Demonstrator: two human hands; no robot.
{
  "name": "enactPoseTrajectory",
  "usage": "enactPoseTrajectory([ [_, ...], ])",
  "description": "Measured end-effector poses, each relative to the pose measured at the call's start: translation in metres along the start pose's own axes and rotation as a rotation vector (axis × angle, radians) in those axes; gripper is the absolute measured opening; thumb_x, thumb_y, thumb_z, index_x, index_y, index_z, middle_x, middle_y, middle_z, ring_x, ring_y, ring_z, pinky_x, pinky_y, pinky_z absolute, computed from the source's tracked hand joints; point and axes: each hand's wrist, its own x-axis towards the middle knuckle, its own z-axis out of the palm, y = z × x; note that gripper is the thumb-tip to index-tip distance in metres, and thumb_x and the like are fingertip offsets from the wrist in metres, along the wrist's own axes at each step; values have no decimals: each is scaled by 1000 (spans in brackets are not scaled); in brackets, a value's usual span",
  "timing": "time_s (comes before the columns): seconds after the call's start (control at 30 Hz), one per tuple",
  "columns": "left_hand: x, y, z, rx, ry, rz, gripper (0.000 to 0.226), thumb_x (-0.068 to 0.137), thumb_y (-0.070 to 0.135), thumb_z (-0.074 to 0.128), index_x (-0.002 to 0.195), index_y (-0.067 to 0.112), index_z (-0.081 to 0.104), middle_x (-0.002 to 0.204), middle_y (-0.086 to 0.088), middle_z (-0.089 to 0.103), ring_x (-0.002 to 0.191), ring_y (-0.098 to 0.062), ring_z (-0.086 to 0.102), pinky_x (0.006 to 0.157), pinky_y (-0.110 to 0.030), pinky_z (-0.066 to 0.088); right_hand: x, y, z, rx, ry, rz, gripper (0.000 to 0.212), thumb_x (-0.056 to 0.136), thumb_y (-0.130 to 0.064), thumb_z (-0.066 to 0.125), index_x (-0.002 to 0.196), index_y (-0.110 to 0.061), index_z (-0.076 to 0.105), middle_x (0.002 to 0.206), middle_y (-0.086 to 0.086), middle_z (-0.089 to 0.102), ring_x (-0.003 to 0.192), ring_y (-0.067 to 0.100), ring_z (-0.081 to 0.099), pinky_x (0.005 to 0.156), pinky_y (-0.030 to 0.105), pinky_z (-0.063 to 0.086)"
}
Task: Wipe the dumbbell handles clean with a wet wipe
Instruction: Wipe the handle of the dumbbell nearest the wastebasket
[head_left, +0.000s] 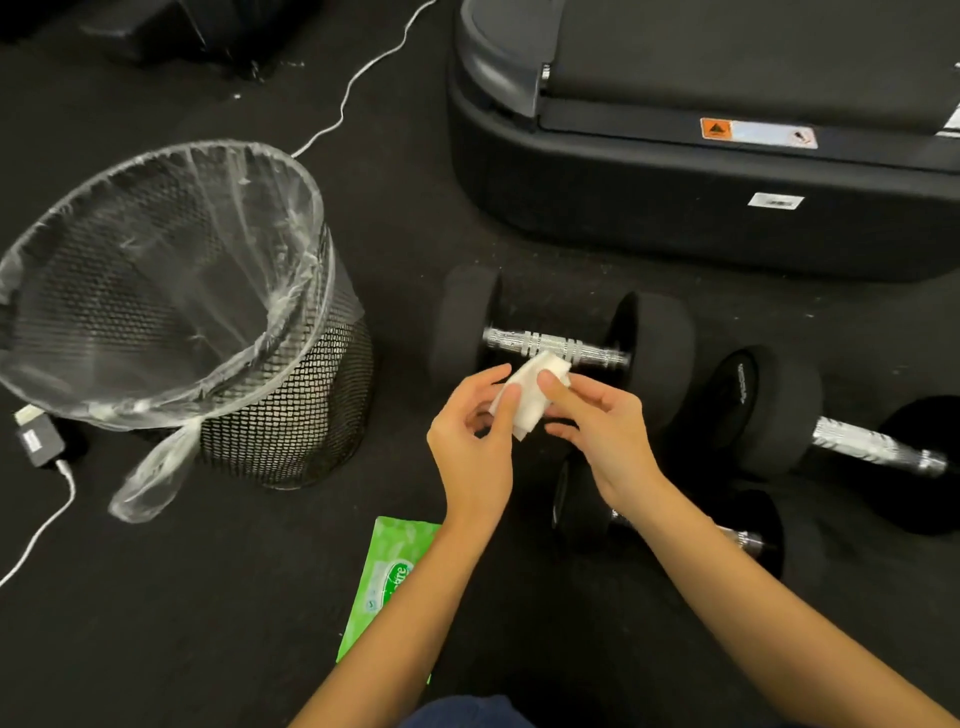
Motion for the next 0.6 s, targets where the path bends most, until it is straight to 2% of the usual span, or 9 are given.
enactPoseTrajectory([
  [0.1,1,2,4,-53,31,2,14,91,11,68,105,11,69,89,0,73,85,-15,71,69,-27,57,-2,1,-2,118,-32,59,21,88,-20,68,105,-9,74,104,7,75,102,21,71,91,37,55],
  [0.2,0,2,9,-16,18,43,12,91,9,67,103,12,69,94,2,71,89,-14,69,69,-27,55,-2,1,-2,174,-29,44,19,89,-16,67,105,-7,73,106,9,75,103,22,71,88,36,57],
  [0.27,5,2,7,90,5,152,16,90,7,67,104,14,69,102,5,67,96,-15,65,74,-32,55,2,-2,-3,149,11,-6,20,89,-16,68,107,-8,72,105,8,75,99,21,72,83,33,59],
  [0.37,32,2,1,322,5,422,18,92,7,64,108,12,69,114,2,63,108,-13,58,89,-31,48,23,-10,-3,-113,122,-175,8,91,-20,68,99,-19,70,95,6,76,93,19,73,77,36,61],
  [0.43,58,2,0,533,7,521,22,96,12,59,116,15,67,122,3,61,116,-11,54,97,-27,40,41,-17,0,-305,180,-311,9,92,-22,67,99,-17,66,90,5,74,85,16,72,72,35,61],
  [0.53,88,-6,1,778,-44,523,33,101,22,48,133,19,57,140,3,53,134,-11,43,109,-33,33,63,-27,11,-501,217,-503,19,94,-20,64,110,-10,58,89,-3,68,75,5,67,59,11,51],
  [0.6,97,-17,0,813,-124,488,40,104,26,41,142,17,47,150,2,45,143,-12,31,116,-38,27,76,-28,16,-658,202,-582,16,98,-19,58,110,-10,51,78,-7,60,61,2,59,51,11,45],
])
